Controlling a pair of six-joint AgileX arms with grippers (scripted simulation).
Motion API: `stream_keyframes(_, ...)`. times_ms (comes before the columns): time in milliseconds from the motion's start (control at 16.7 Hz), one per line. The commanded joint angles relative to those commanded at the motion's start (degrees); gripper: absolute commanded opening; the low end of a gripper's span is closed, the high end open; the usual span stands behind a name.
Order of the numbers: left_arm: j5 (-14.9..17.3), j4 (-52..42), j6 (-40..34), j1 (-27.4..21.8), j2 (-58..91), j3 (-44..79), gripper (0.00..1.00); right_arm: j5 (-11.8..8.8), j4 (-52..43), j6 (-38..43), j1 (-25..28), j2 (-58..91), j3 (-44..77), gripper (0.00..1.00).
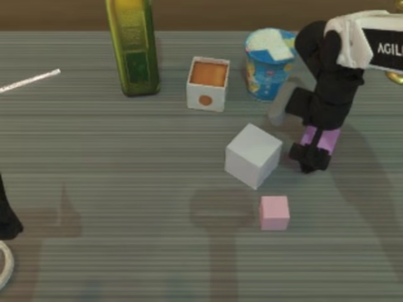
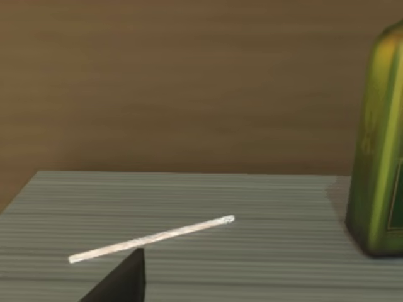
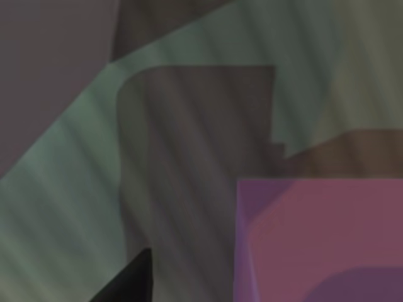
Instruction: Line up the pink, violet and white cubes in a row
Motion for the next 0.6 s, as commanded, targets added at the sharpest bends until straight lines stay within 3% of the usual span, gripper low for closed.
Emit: stream_keyframes(600, 0.0, 0.0, 0.0, 0.0, 0.0, 0.0, 1.00, 0.0, 0.0, 0.0, 0.0, 0.0, 0.0, 0.02)
